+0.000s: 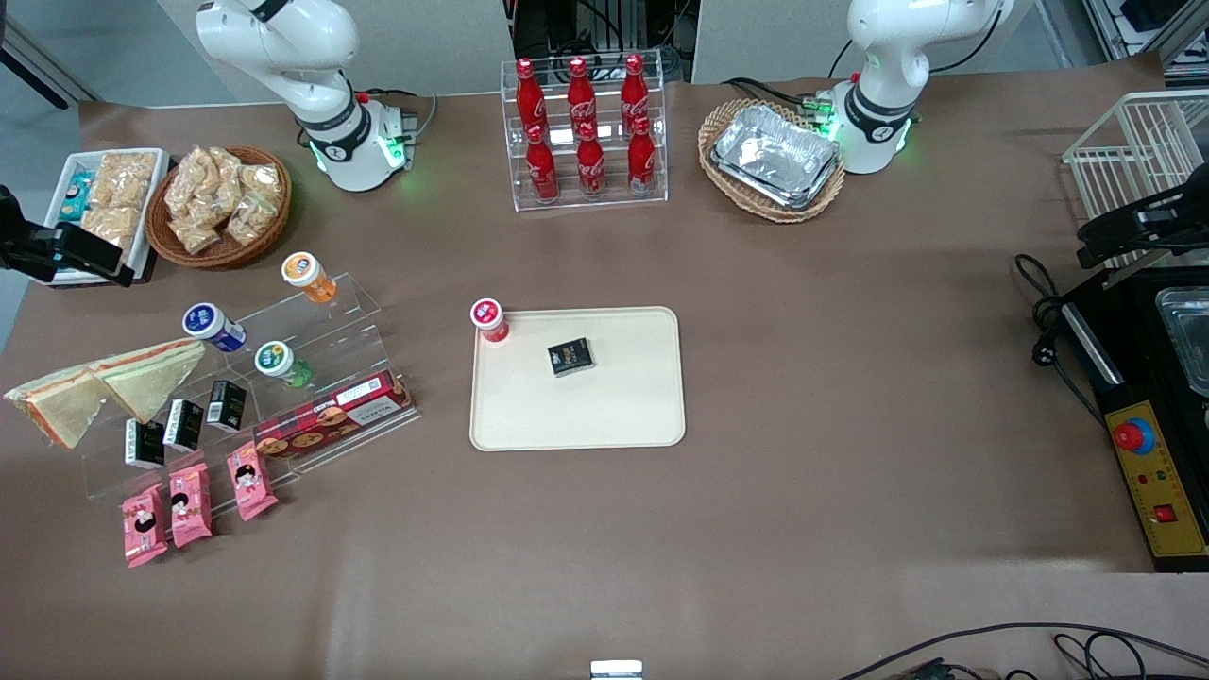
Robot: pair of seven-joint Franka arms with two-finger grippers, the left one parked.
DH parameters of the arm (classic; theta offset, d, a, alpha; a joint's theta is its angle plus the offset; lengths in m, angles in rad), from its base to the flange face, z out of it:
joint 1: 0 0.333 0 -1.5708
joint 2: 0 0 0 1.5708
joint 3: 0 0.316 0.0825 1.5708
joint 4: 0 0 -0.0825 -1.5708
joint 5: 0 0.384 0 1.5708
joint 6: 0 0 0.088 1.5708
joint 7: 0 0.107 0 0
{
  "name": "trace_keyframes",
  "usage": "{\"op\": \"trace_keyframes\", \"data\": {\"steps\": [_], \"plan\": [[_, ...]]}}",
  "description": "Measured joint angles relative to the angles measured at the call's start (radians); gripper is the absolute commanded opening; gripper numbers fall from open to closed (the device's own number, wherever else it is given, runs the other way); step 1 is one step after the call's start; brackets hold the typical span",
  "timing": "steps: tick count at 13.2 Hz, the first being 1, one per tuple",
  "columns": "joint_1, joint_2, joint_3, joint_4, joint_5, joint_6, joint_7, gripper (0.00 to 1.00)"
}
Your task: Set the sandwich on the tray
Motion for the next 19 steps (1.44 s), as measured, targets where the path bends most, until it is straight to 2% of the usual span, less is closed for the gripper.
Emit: {"op": "trace_keyframes", "data": {"steps": [11, 13, 15, 19], "plan": [[-0.007, 0.0, -0.01, 0.0, -0.002, -0.009, 0.003, 1.0], [-0.012, 0.0, -0.018, 0.0, -0.034, -0.015, 0.003, 1.0], [-0.021, -0.002, -0.036, 0.0, -0.058, -0.019, 0.003, 1.0], [-0.029, -0.005, -0.126, 0.004, -0.06, -0.016, 0.017, 1.0]]}}
